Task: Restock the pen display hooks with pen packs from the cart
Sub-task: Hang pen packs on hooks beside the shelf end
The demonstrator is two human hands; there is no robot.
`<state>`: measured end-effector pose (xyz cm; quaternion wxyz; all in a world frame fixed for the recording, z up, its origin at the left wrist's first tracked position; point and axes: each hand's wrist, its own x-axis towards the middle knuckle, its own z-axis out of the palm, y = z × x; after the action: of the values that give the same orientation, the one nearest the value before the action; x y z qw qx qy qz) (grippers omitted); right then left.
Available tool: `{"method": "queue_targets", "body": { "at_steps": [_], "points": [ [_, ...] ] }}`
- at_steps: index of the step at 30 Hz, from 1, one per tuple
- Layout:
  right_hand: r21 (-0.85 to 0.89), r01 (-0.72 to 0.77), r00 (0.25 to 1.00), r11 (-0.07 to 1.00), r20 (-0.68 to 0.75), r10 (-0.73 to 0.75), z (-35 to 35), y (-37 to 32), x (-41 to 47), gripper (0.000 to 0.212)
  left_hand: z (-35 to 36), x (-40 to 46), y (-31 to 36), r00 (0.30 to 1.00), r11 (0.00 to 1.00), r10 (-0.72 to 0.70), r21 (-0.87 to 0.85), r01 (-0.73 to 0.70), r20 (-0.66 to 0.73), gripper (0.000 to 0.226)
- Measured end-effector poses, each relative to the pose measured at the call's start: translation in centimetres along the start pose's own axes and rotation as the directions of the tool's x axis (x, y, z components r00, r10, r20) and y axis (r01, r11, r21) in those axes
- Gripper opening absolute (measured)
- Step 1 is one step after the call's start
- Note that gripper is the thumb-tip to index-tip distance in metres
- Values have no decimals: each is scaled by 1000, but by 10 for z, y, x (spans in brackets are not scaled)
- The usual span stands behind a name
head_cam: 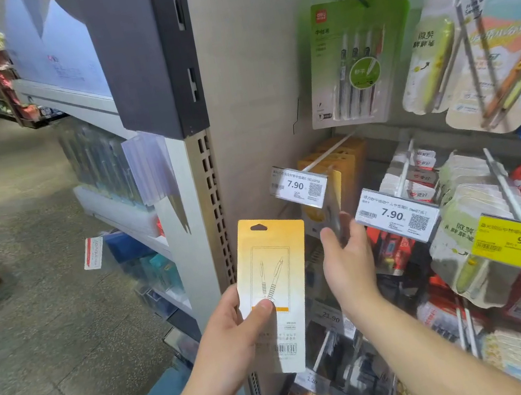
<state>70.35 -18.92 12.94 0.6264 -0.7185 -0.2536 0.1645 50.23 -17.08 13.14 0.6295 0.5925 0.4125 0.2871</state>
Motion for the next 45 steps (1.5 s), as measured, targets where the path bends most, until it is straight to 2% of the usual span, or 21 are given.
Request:
{"method": "queue_targets", "body": {
  "at_steps": [2,6,10,12,14,17,19,21,22,25,28,30,32,35,36,38,39,42,45],
  "points": [
    [27,-40,997,999,67,38,-3,0,-11,22,2,1,0,1000,1000,4,19,-4,11,26],
    [148,-91,986,985,155,67,-8,-7,-25,26,6,2,2,1000,999,14,51,-15,15,26],
    [96,16,989,995,147,-30,-10,-7,-38,13,12,2,3,992,982,93,171,-77,-90,23],
    [84,63,986,994,151,-75,-10,-6,-41,20,15,1,3,982,958,158,259,-127,-105,27],
    [49,71,981,996,179,-79,-7,-4,-41,38,17,-1,4,971,922,227,340,-188,-80,39],
    [51,29,974,998,224,-40,-3,1,-37,80,18,-2,4,935,818,354,482,-315,11,59],
    [110,-66,953,992,300,31,-3,1,-35,96,19,-1,0,914,680,401,648,-344,65,66],
    [106,-81,933,991,359,38,-4,-1,-35,86,21,0,-4,901,510,425,799,-318,88,71],
    [114,-84,930,990,366,37,-3,-1,-34,78,22,0,-7,897,462,431,829,-314,100,74],
    [165,-132,946,978,316,74,0,-1,-32,60,24,2,-12,898,433,422,841,-323,127,81],
    [151,-119,974,981,210,86,4,-2,-29,26,24,9,-15,888,488,437,792,-367,143,72],
    [139,-82,988,987,142,62,2,-4,-26,11,24,15,-18,882,530,445,748,-400,156,64],
    [126,-51,990,991,135,34,-2,-7,-22,9,24,22,-16,876,611,465,668,-424,130,54],
    [91,18,988,996,151,-32,-5,-16,-17,5,26,37,-9,867,733,499,535,-419,-5,47],
    [84,23,985,996,167,-37,-5,-19,-16,12,27,44,-5,869,775,492,483,-407,-57,45],
    [53,36,982,998,184,-45,0,-25,-14,35,30,56,7,908,869,401,364,-335,-123,42],
    [41,51,981,998,186,-58,2,-26,-11,36,32,62,15,933,909,335,306,-283,-130,37],
    [67,106,976,992,183,-117,10,-34,-2,14,36,74,33,977,977,179,135,-163,-115,11],
    [139,112,980,984,146,-132,17,-42,8,12,39,83,39,988,992,125,38,-122,-94,22]
  ]
}}
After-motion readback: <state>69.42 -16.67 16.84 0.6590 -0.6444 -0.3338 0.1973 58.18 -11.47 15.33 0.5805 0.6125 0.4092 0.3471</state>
